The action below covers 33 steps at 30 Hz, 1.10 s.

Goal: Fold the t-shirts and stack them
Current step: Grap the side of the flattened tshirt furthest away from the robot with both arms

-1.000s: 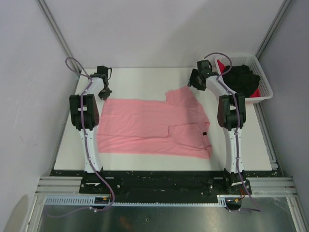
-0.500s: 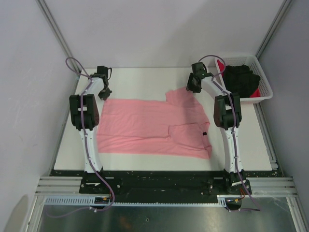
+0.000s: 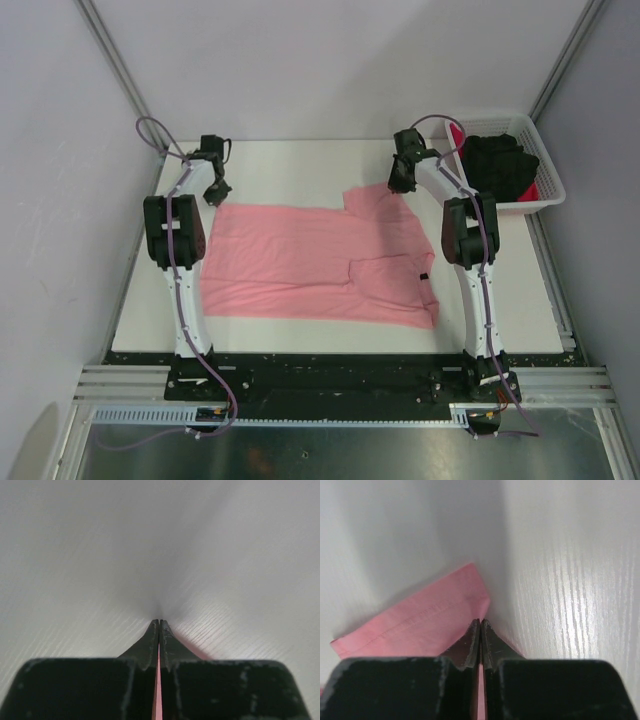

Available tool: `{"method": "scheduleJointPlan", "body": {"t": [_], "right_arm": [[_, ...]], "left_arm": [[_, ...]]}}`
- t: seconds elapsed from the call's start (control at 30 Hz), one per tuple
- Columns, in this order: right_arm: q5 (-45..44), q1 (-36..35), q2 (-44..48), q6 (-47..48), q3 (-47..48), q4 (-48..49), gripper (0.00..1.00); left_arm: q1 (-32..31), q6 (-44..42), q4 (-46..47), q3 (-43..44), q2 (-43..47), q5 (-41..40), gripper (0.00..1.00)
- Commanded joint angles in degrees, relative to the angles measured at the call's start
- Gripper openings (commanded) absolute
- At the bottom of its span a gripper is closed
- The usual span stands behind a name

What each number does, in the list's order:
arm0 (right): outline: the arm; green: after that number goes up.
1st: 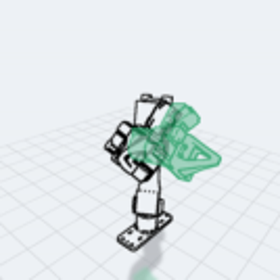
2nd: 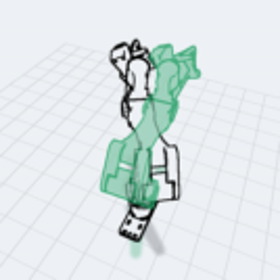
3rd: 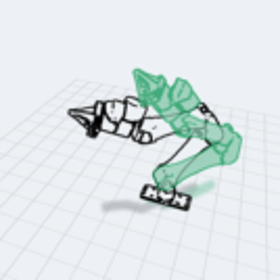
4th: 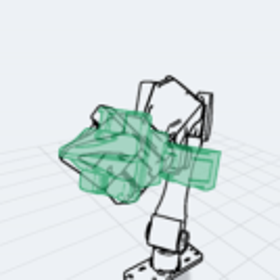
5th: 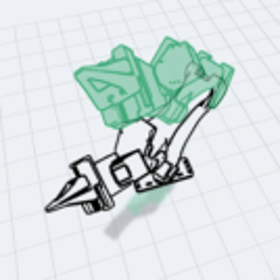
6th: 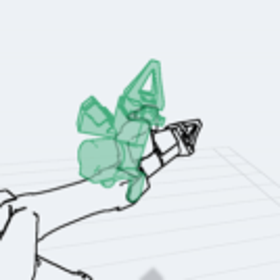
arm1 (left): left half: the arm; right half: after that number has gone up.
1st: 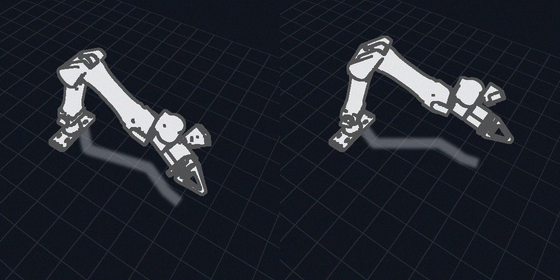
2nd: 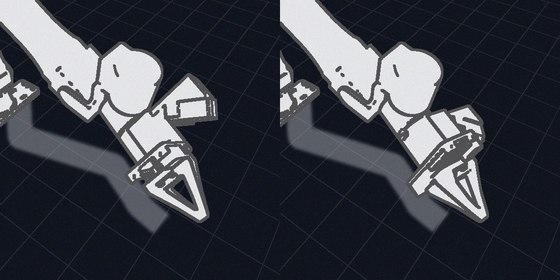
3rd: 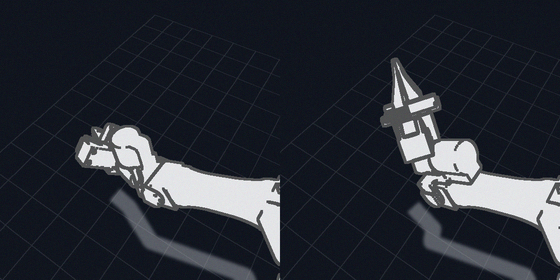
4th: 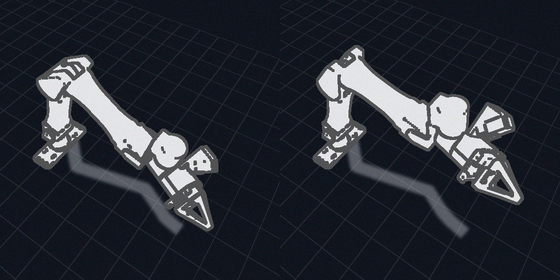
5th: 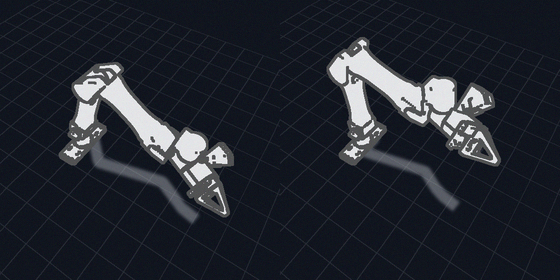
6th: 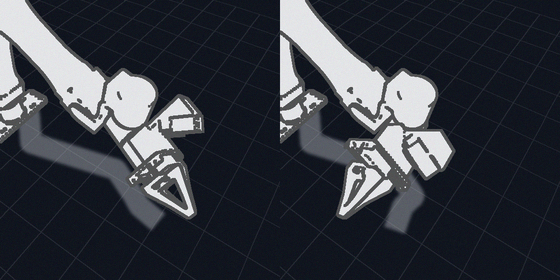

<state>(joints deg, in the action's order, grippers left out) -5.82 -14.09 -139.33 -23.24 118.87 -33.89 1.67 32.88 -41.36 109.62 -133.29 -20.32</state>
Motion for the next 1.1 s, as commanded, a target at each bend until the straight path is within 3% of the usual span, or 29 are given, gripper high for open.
{"method": "scheduleJointPlan", "body": {"t": [0.0, 0.4, 0.67, 1.07], "right_arm": [[-2.2, 0.6, 3.3, 1.0, 6.0, -2.5, 0.03], [-1.8, 1.1, 10.4, 1.6, 3.1, -0.4, 0.01], [-1.9, 0.7, 21.7, -0.1, -12.5, 4.2, 0.01], [-2.6, -1.1, 40.1, -4.4, -39.4, 6.9, 0.0]], "left_arm": [[0.3, -1.8, -0.1, 4.4, 4.2, -0.6, 0.0], [0.2, -2.6, -0.2, 6.7, 6.0, -1.4, 0.0], [0.3, -2.3, -0.2, 2.0, 10.5, -1.7, 0.0], [1.3, 1.5, 2.2, -18.6, 22.3, -0.4, 0.0]]}}
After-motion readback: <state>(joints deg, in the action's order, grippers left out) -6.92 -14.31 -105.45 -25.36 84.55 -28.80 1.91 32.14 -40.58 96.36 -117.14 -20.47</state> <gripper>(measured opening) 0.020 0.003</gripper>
